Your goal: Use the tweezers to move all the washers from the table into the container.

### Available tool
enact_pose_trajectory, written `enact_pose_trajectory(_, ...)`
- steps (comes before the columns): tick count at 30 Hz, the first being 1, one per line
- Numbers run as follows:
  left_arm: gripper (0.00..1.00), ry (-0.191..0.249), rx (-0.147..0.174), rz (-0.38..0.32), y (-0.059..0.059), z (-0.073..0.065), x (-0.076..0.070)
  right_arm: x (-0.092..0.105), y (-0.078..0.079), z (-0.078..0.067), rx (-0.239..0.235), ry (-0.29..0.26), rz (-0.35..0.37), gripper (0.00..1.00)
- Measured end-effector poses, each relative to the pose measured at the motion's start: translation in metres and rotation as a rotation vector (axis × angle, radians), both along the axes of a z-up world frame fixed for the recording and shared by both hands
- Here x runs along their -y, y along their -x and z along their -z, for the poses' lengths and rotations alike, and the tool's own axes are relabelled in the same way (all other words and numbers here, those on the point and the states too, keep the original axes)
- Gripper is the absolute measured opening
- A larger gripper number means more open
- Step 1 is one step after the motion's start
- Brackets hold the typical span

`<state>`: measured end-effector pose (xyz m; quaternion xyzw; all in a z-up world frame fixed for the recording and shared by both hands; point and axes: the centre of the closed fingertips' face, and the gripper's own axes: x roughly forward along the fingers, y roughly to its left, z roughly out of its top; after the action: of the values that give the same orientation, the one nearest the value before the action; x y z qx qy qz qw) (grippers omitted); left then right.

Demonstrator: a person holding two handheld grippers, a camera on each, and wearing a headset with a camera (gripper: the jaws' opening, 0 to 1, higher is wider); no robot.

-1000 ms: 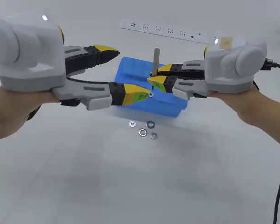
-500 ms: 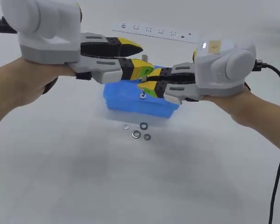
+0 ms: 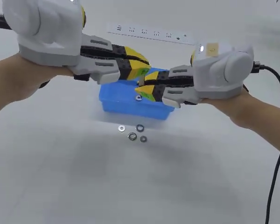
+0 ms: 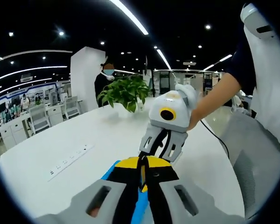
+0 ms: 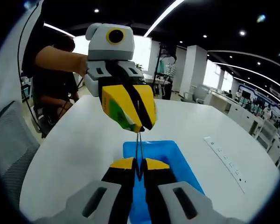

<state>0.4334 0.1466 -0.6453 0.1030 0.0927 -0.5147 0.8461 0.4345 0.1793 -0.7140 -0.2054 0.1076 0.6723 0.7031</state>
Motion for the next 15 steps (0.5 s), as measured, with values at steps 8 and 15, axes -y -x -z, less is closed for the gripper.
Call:
enact_pose_trajectory(8,0.04,-0.055,0.059,0.006,-0.002,-0.0011,0.0007,-0.0009,-0.0014,-0.0034,0.041,0.011,0.014,0.1)
enact_pose_trajectory(15,0.04,-0.079,0.079,0.009,-0.002,-0.0029,-0.0011,-0.0023,-0.0007,-0.0058,0.032,0.022,0.046,0.12)
